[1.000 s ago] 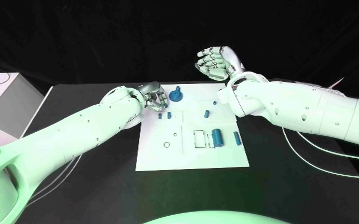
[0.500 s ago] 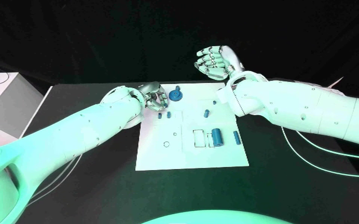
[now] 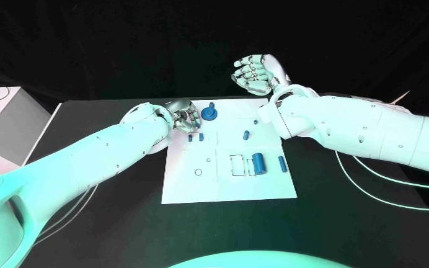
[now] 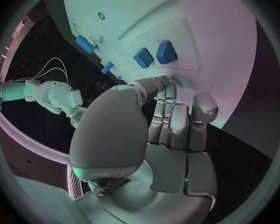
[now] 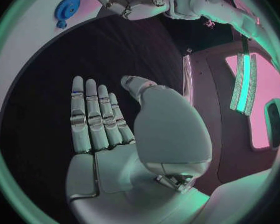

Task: Assemble the parts on the task board

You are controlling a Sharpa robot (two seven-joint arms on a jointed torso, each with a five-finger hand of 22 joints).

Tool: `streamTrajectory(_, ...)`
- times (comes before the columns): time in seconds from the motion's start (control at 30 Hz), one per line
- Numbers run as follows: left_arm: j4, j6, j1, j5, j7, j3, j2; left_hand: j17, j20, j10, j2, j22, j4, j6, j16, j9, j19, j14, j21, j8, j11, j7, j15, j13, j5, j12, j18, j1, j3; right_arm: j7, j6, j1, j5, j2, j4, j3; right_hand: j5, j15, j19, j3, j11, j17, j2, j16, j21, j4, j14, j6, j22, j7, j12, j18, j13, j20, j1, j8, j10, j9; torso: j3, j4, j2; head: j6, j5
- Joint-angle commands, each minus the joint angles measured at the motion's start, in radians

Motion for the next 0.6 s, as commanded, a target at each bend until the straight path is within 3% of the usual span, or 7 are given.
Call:
streamTrajectory(0.03, 0.000, 0.042, -0.005, -0.003, -0.008, -0.005, 0.003, 0.000, 0.003, 0.010, 0.004, 0.000, -0.004, 0.007, -0.003, 0.001, 0.002, -0.003, 0.004, 0.000, 0.000, 0.002, 0.000, -0.001, 0.000, -0.006, -0.017, -0.007, 0.000, 0.014, 0.009, 0.000, -0.002, 0.000, 0.001, 0.000, 0.006, 0.001, -0.010, -0.002, 0.007, -0.003, 0.003, -0.006, -0.005, -0.006, -0.005, 0.003, -0.003, 0.039, 0.004, 0.012, -0.001, 0.002, -0.004, -0.004, -0.001, -0.001, -0.0003, 0.0005, -0.001, -0.001, -0.001)
streamTrajectory(0.37, 0.016, 0.028, -0.005, -0.006, -0.007, -0.007, -0.006, 0.000, 0.003, 0.010, 0.002, -0.006, -0.005, 0.006, -0.004, 0.001, -0.003, -0.003, 0.001, -0.003, 0.000, 0.003, 0.000, -0.001, 0.000, -0.010, -0.016, -0.009, -0.001, 0.012, 0.012, 0.000, -0.002, -0.002, 0.001, 0.000, 0.006, 0.002, -0.012, -0.002, 0.008, -0.006, 0.002, -0.009, -0.005, -0.006, -0.006, 0.003, -0.007, 0.039, 0.004, 0.012, -0.002, 0.002, -0.005, -0.004, -0.002, -0.002, -0.0016, 0.0008, -0.001, 0.000, -0.003)
streamTrajectory(0.47, 0.025, 0.014, -0.005, -0.004, -0.004, -0.007, -0.011, 0.010, 0.008, 0.009, -0.004, -0.016, -0.015, -0.038, 0.000, -0.011, -0.013, -0.002, -0.004, -0.046, 0.007, 0.011, 0.006, -0.002, 0.000, -0.028, -0.013, -0.014, 0.003, 0.012, 0.013, -0.001, -0.002, -0.002, 0.000, 0.000, 0.006, 0.002, -0.012, -0.002, 0.008, -0.006, 0.002, -0.009, -0.005, -0.006, -0.006, 0.003, -0.007, 0.039, 0.004, 0.012, -0.002, 0.002, -0.005, -0.004, -0.002, -0.002, -0.0015, 0.0003, -0.001, 0.002, -0.004)
streamTrajectory(0.6, 0.029, 0.004, -0.005, 0.001, -0.003, -0.007, -0.016, 0.007, 0.012, 0.010, -0.009, -0.020, -0.019, -0.066, 0.001, -0.016, -0.018, -0.005, -0.007, -0.073, 0.009, 0.015, 0.009, -0.001, 0.000, -0.038, -0.012, -0.020, 0.001, 0.011, 0.014, -0.002, -0.002, -0.003, 0.000, 0.000, 0.007, 0.003, -0.013, -0.002, 0.008, -0.008, 0.002, -0.011, -0.005, -0.006, -0.007, 0.003, -0.009, 0.039, 0.004, 0.012, -0.002, 0.003, -0.005, -0.004, -0.003, -0.002, -0.0010, 0.0002, -0.001, 0.002, -0.004)
